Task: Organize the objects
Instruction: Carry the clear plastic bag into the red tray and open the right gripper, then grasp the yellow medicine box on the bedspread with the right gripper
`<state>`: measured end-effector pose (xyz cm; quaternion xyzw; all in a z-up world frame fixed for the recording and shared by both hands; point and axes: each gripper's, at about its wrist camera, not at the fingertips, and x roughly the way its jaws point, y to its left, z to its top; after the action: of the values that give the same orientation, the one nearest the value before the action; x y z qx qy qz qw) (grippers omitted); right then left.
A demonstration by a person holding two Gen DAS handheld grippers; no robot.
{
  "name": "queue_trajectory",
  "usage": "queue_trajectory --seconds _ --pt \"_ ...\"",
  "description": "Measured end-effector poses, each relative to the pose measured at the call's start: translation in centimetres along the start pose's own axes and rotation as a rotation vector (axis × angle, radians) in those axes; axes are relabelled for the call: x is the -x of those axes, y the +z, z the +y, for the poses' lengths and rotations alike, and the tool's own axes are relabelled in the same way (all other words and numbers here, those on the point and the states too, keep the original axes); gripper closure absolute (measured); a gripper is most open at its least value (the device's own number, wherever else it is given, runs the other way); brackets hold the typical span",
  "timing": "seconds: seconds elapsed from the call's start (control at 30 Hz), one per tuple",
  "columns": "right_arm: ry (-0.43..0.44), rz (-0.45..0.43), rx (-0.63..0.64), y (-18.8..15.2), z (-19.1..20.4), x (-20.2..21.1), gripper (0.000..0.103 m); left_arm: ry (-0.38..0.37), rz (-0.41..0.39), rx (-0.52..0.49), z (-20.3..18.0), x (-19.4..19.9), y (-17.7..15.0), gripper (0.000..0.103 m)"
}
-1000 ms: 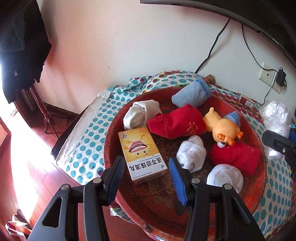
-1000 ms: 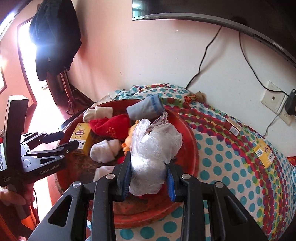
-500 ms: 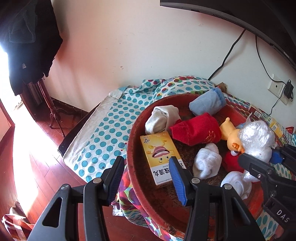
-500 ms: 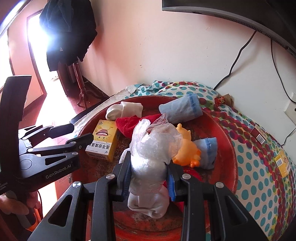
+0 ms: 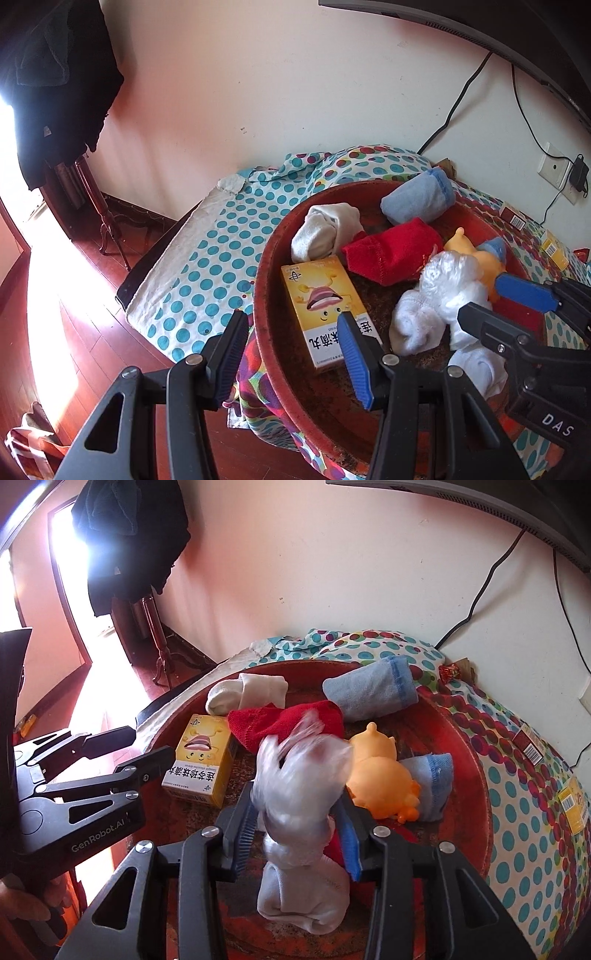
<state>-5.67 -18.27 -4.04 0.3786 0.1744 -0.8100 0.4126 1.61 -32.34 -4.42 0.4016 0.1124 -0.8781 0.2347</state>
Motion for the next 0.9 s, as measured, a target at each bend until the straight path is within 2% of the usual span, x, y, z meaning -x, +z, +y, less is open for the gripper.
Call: queue_trajectory --seconds 0.03,0.1,0.3,0.37,0.5,0.6,0.73,0.83,0.9 --pt "0.002 -0.01 -0.003 -0.1 -0.1 0.3 0.047 -0.002 0.0 -0.002 0.0 0.0 0.0 0.052" --pt "-0.007 -0.029 0.004 -0.3 -0.3 1.1 0.039 0.003 0.002 -0.004 -0.1 -0.1 0.0 0.052" --pt "-0.045 -0.117 -0.032 -1.2 -3.6 5.1 0.037 0.006 0.004 -0.016 -0.6 -0.2 -0.2 0.052" --pt "-0.096 -0.133 -0.067 -2.0 -6.1 6.3 0.029 0.01 0.002 -0.02 -0.7 -0.1 -0.2 0.052" --pt "-0.218 -0.123 -0.166 -4.2 -13.6 8.0 0.028 0.016 0.004 -0.033 -1.0 -0.3 -0.3 0.052" --pt "-0.335 -0.111 -0.251 -6.2 -20.7 8.8 0.027 0.014 0.01 -0.049 -1.4 -0.6 -0.4 0.052" --pt "-0.453 -0.048 -0.334 -8.6 -29.9 8.4 0.026 0.022 0.019 -0.062 -1.8 -0.4 -0.3 0.052" --pt "-0.486 -0.005 -0.339 -9.3 -34.9 7.1 0.025 0.005 0.047 -0.057 -2.3 0.0 0.4 0.052" --pt "-0.482 0.02 -0.327 -9.3 -37.1 5.7 0.025 0.038 0.057 -0.1 -3.4 0.3 1.3 0.052"
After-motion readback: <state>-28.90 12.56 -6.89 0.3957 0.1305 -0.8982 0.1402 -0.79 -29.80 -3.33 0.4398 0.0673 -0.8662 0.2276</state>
